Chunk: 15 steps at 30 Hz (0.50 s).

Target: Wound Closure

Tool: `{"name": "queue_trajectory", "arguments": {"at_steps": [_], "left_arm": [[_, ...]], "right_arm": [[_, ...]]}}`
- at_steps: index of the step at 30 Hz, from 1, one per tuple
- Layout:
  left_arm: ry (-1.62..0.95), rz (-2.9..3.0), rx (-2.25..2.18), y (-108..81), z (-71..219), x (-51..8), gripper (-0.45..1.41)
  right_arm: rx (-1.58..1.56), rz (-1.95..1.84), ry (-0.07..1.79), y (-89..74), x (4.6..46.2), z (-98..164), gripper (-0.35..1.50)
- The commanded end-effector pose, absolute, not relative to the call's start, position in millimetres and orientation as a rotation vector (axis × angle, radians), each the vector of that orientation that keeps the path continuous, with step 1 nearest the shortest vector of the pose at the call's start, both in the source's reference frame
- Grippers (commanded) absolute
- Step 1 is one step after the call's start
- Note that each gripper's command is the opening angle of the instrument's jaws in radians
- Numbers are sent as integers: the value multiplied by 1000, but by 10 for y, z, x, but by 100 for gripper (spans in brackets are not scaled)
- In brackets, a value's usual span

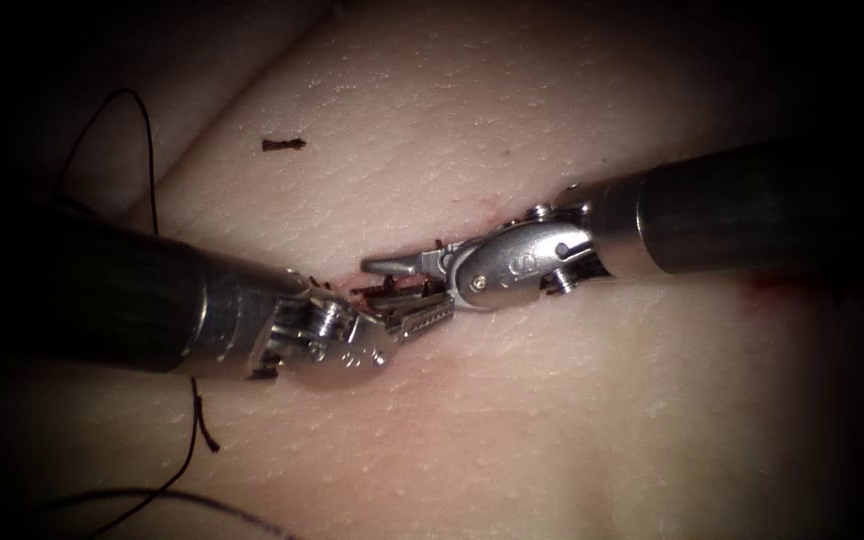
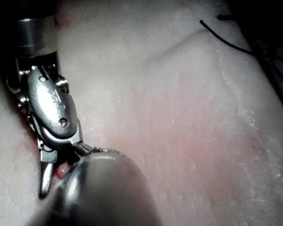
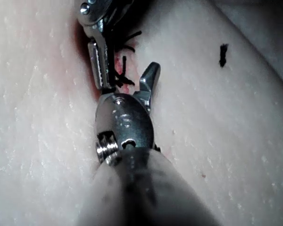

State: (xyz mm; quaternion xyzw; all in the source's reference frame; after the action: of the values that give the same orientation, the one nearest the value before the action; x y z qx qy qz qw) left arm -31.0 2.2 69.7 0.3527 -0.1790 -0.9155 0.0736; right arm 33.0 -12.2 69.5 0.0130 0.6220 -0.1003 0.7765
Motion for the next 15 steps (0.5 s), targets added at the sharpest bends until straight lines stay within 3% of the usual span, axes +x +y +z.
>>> {"name": "queue_trajectory", "arguments": {"at_steps": [1, 15], "left_arm": [[-534, -2750, 1056, 16, 701, -314, -45], [-524, -2751, 1048, -16, 670, -300, -35]], "right_arm": [[33, -200, 1347, -124, 330, 697, 143], [62, -151, 1358, -123, 304, 666, 148]]}}
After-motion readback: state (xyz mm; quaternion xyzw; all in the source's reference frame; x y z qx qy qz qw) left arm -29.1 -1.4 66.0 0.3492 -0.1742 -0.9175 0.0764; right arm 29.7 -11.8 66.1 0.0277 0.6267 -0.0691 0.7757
